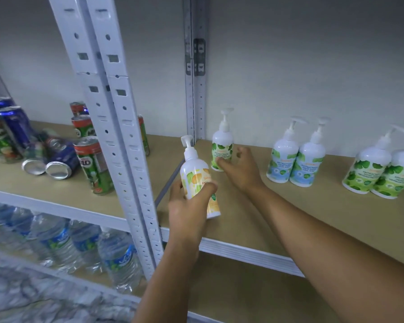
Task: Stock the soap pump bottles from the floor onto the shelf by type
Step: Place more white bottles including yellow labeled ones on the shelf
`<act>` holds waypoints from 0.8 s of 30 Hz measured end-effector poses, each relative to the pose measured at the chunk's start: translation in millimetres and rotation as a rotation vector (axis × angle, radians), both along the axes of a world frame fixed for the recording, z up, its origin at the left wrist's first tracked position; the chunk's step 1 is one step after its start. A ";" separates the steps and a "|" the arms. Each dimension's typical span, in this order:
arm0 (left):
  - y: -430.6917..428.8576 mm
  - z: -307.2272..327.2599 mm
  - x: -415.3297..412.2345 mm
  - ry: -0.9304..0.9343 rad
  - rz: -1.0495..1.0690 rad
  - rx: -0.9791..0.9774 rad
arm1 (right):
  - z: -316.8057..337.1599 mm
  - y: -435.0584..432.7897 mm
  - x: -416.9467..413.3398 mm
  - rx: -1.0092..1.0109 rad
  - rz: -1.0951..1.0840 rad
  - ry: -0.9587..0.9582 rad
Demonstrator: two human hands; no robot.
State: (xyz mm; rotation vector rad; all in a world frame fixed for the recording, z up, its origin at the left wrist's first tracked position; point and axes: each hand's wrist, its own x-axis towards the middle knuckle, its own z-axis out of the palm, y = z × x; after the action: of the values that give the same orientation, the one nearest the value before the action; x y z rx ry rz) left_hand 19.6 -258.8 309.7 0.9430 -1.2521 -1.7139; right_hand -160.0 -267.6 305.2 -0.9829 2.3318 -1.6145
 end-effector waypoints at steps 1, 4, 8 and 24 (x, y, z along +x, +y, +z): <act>-1.2 0.1 -1.1 0.010 0.004 0.001 | -0.8 -8.7 -1.4 -0.003 -0.008 -0.003; -3.3 1.2 -2.7 0.041 0.006 0.005 | -7.1 -29.2 -5.9 0.007 -0.030 0.004; -3.2 2.7 -2.0 0.059 -0.022 0.004 | -8.8 -38.6 -10.1 0.039 -0.047 -0.021; 23.8 7.2 -7.0 -0.037 -0.091 -0.223 | -15.9 110.0 19.7 -0.085 0.059 0.015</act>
State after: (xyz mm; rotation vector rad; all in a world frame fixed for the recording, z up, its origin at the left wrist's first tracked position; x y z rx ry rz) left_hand 12.6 -235.0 316.8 0.7989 -1.4958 -1.5908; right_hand -140.3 -157.6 289.4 -1.0733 2.2378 -1.7024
